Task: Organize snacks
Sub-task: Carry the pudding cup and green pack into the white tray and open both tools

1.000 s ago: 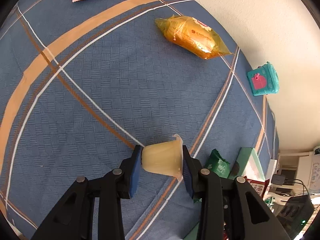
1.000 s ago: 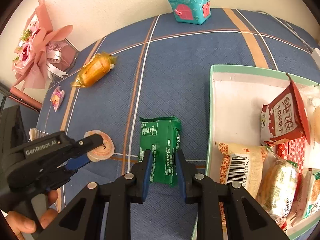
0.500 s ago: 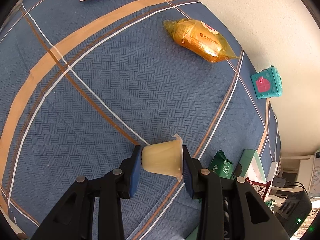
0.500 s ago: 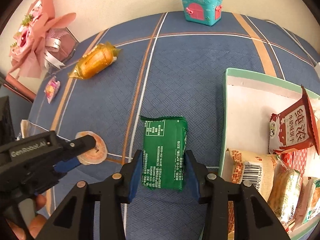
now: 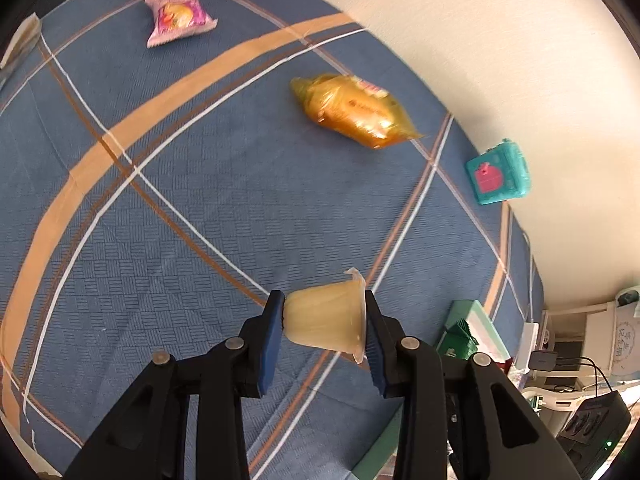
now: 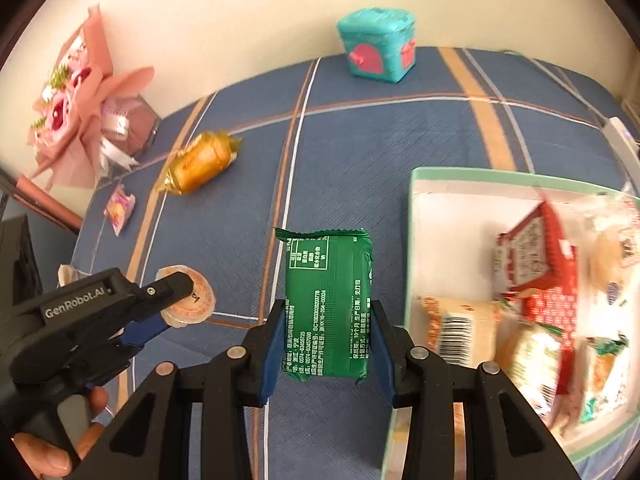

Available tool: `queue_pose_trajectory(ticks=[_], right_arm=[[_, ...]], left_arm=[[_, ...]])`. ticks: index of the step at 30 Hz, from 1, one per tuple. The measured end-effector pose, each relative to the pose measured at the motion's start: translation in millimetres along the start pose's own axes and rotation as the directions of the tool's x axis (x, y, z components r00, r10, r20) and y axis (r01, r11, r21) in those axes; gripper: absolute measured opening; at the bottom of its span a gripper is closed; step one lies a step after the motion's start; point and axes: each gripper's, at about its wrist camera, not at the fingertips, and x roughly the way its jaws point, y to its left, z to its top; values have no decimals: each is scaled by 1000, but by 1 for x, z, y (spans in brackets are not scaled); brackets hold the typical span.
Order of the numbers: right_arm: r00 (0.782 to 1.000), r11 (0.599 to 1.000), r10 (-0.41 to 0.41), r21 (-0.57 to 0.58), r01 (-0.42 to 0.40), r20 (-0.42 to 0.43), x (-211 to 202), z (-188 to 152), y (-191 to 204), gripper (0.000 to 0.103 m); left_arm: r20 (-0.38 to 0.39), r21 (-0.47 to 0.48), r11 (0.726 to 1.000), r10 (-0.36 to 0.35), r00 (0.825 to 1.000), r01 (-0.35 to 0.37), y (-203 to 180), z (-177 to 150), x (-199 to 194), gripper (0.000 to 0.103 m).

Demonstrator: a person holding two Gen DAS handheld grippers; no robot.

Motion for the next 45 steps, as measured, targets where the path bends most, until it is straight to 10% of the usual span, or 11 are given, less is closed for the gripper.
queue_pose_trajectory(ticks=[13,26,45], right_arm=[[993,994,-40,103,28,112,-59,11,-56,42],[978,936,-160,334,107,136,-80,14,-164,42],[991,945,-126,309,104,52,-41,16,-166,42]], left_arm=[[39,163,985,-60,997,53,-53,-22,-23,38],[-3,461,886,-56,998,51,-158,-72,23,39],[-18,553,832,-35,999,39,-194,-83,72,39]])
